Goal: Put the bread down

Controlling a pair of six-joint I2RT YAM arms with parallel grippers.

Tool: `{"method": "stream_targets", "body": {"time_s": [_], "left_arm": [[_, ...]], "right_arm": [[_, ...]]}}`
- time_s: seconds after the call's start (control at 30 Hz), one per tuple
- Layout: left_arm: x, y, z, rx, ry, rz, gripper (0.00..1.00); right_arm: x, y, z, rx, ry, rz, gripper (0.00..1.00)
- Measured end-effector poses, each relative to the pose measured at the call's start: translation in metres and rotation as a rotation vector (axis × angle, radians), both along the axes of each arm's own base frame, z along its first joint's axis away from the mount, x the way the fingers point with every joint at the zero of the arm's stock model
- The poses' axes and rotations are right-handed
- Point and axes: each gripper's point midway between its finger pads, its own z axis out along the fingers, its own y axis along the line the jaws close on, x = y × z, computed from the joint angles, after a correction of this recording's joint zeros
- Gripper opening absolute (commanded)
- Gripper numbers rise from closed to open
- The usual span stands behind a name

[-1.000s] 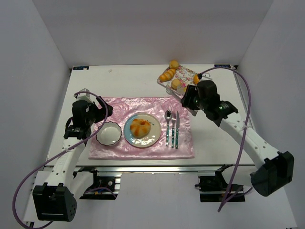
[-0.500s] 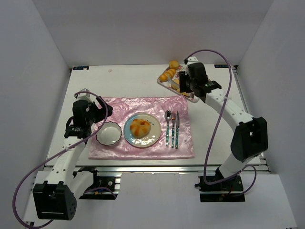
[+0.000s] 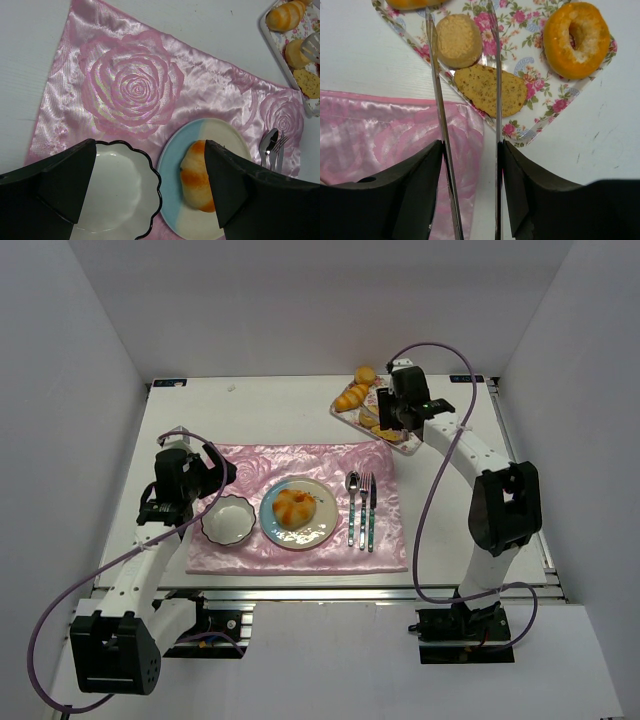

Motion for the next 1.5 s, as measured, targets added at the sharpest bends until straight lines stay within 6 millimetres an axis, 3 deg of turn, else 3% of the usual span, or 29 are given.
{"method": "stream_targets", "body": {"time_s": [0.3,0.67,0.87,1.07,1.3,1.5], "left_arm": [[0.001,0.0,0.001,0.0,-0.004,0.0,0.98],[0.003,0.0,-0.001,0.0,-0.002,0.0,0.98],[0.004,0.0,-0.002,0.0,-0.001,0.0,0.98],[0.005,0.0,-0.004,0.0,0.006,0.0,0.98],[0.007,0.0,-0.008,0.0,0.015,0.0,0.98],[0.009,0.0,-0.008,0.0,0.01,0.0,0.98]], "right_arm": [[-0.002,0.003,-0.026,0.023,0.082,0.026,0.56],[0.005,-0.003,-0.023,0.077,0.117,-0.025,0.56],[0.013,-0.008,-0.034,0.12,0.171,-0.048,0.56],[0.008,0.0,-0.047,0.182,0.237,-0.01,0.56],[0.002,0.014,-0.046,0.251,0.271,0.037,0.56],[0.0,0.012,-0.047,0.269,0.287,0.017,0.51]]}}
